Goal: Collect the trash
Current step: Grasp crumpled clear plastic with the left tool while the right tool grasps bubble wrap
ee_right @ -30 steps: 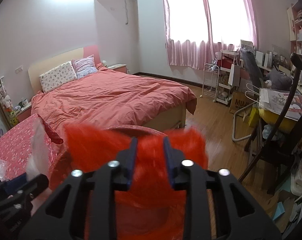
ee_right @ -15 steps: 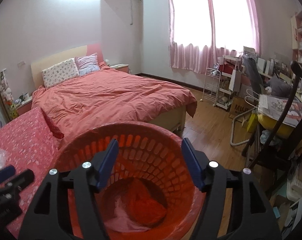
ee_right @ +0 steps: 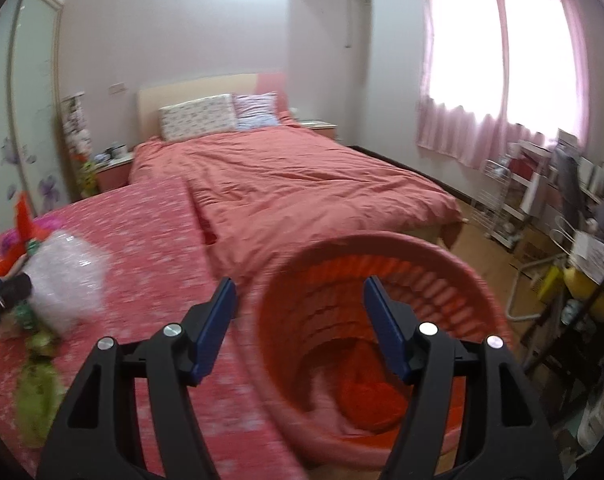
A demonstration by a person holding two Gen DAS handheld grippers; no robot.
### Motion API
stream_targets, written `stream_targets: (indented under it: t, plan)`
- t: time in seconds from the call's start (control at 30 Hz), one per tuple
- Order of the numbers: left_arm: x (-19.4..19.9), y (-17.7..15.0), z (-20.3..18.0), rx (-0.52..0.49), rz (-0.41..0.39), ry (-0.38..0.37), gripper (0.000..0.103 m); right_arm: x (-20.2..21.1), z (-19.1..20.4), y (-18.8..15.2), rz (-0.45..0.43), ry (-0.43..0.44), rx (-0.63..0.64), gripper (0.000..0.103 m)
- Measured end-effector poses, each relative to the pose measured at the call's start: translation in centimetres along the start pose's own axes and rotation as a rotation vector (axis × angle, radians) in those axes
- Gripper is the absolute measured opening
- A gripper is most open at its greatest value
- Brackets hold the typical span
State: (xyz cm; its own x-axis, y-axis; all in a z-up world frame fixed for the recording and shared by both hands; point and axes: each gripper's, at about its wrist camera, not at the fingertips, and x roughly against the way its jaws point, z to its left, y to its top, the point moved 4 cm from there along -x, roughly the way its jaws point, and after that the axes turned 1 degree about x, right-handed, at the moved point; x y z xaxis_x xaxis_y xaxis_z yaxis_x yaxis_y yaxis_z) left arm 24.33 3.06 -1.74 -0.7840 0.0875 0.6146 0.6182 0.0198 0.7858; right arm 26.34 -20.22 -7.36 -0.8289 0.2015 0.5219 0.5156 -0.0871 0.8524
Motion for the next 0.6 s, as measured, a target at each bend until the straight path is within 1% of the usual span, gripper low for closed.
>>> stream_targets:
  t: [0.03,0.07,0.13,0.27,0.4,0.53,0.6]
  plan:
    - [0.2,0.0,1.1,0.007,-0.006,0.026,0.069,0.0,1.1,0.0,0.002,0.018,0.007,0.065]
    - [0.3,0.1,3.2,0.022,-0.014,0.074,0.069,0.1,1.8,0.0,0.004,0.032,0.011,0.065]
    - [0.2,0.1,6.0,0.051,-0.016,0.133,0.069,0.1,4.0,-0.1,0.011,0.070,0.020,0.065]
    - [-0.1,0.2,12.1,0.130,-0.027,0.272,0.069,0.2,7.9,-0.2,0.017,0.117,0.065,0.065]
    - [-1.2,0.3,15.9,0.182,-0.012,0.342,0.069,0.2,10.6,-0.2,0.025,0.139,0.092,0.066]
    - [-2.5,0.1,18.8,0.209,0.009,0.338,0.069,0.0,12.3,-0.1,0.027,0.150,0.108,0.066]
    - [-3.7,-0.2,19.7,0.218,0.045,0.348,0.069,-0.2,13.2,0.1,0.030,0.159,0.111,0.066]
